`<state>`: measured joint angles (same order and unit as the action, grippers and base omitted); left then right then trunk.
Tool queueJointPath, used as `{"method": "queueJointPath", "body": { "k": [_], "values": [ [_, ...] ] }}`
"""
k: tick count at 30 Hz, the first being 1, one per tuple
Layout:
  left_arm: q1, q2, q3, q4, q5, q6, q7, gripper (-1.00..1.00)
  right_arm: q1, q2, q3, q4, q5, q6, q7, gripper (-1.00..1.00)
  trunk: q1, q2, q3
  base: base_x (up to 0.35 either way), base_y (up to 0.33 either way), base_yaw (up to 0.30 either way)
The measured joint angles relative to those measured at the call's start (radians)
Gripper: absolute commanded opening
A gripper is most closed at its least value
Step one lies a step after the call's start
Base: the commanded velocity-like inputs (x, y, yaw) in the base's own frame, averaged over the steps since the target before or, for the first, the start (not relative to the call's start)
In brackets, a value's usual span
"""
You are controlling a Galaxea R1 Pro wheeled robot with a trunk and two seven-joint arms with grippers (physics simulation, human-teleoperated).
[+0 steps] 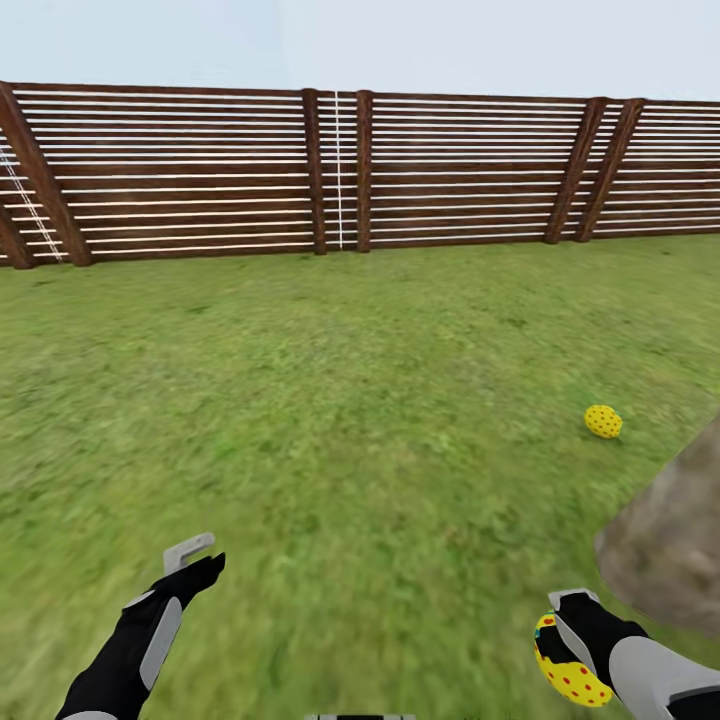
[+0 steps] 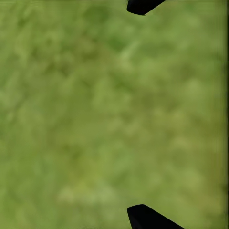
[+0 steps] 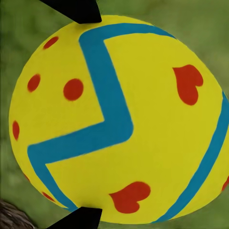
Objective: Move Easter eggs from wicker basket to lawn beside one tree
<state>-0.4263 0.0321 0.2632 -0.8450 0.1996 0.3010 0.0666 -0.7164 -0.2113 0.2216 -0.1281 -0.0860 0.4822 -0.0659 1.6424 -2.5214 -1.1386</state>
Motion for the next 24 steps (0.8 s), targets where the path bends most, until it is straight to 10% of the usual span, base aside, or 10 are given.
{"method": "queueJointPath", "body": {
  "k": [24],
  "values": [
    [0.0, 0.0, 0.0, 0.0, 0.0, 0.001, 0.0, 1.0, 0.0, 0.0, 0.0, 0.0, -0.001, 0.001, -0.002, -1.0, 0.01, -0.005, -0.085, 0.0, 0.0, 0.0]
  ]
}}
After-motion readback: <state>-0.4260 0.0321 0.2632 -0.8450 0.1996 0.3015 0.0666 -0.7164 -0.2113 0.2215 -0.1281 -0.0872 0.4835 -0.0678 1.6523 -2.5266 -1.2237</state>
